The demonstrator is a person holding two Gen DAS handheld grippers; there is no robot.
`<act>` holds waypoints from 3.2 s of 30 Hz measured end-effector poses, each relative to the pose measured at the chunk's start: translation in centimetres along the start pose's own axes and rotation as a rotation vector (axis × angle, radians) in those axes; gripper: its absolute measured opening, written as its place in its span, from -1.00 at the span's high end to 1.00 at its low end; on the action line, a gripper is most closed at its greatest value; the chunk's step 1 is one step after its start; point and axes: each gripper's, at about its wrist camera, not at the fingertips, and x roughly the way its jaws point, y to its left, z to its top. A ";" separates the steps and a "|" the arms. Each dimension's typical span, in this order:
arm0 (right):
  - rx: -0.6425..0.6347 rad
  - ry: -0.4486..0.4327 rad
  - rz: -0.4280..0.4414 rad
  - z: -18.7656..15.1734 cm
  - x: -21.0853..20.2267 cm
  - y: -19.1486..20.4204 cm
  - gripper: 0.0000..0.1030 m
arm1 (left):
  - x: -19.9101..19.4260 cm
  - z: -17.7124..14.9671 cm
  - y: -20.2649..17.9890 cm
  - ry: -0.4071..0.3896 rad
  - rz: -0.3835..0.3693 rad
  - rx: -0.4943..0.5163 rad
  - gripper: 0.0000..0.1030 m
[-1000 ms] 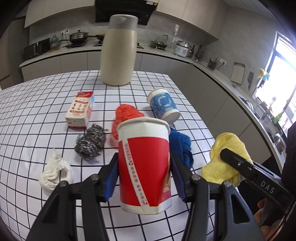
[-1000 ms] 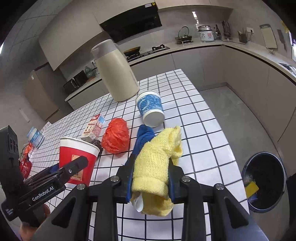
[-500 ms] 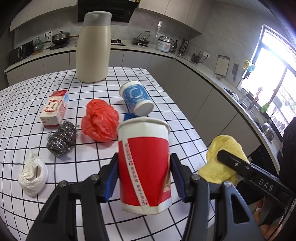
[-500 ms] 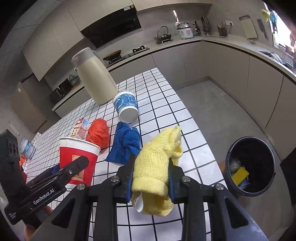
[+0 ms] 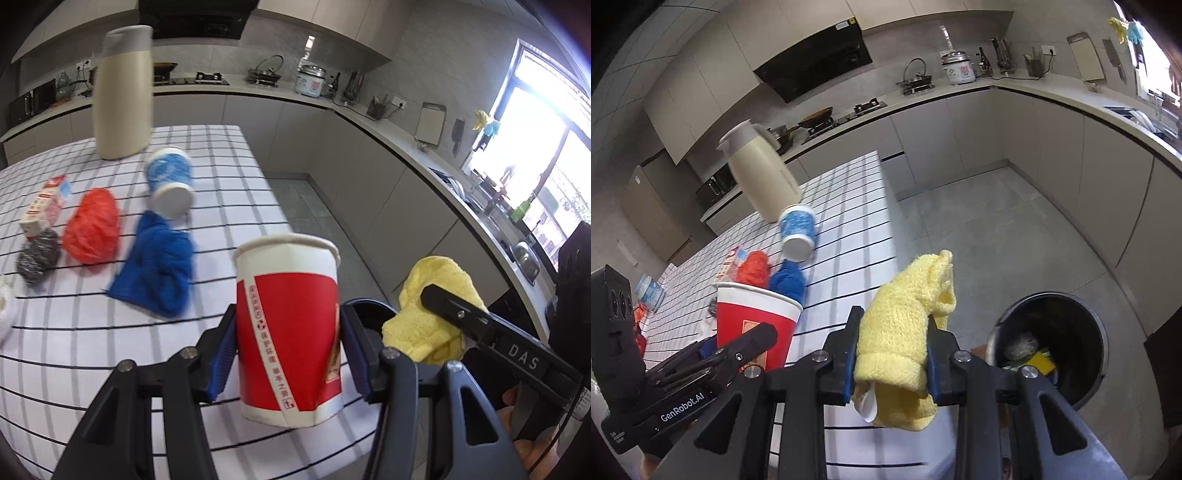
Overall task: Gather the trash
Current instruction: 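Carry the red cup and yellow cloth with both tools over the black bin, then open the left tool over the bin while the right tool releases the yellow cloth, then move both open tools back toward the remaining items on the table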
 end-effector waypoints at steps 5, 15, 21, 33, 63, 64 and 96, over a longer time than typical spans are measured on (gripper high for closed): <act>0.042 -0.009 -0.047 0.8 -1.7 -6.5 0.39 | 2.9 0.0 -5.1 0.028 -0.049 0.040 -0.05; 0.123 0.039 -0.145 0.0 -0.9 -17.6 0.39 | 9.6 -1.4 -12.3 0.117 -0.083 0.114 -0.05; 0.112 0.103 -0.158 -0.9 2.4 -21.8 0.39 | 14.2 -3.2 -13.6 0.183 -0.056 0.101 -0.05; 0.051 0.216 -0.142 -2.4 10.6 -27.7 0.29 | 21.8 -6.0 -14.0 0.278 0.038 0.058 -0.20; 0.004 0.092 -0.113 2.5 0.7 -18.0 -0.33 | 4.5 0.7 -11.6 0.129 0.078 0.035 -0.35; 0.001 0.084 -0.102 2.6 0.6 -16.9 -0.33 | 4.1 1.0 -10.9 0.125 0.084 0.035 -0.35; -0.167 0.075 0.067 0.1 7.7 14.9 -0.34 | -7.0 1.4 18.2 0.014 0.288 -0.144 -0.35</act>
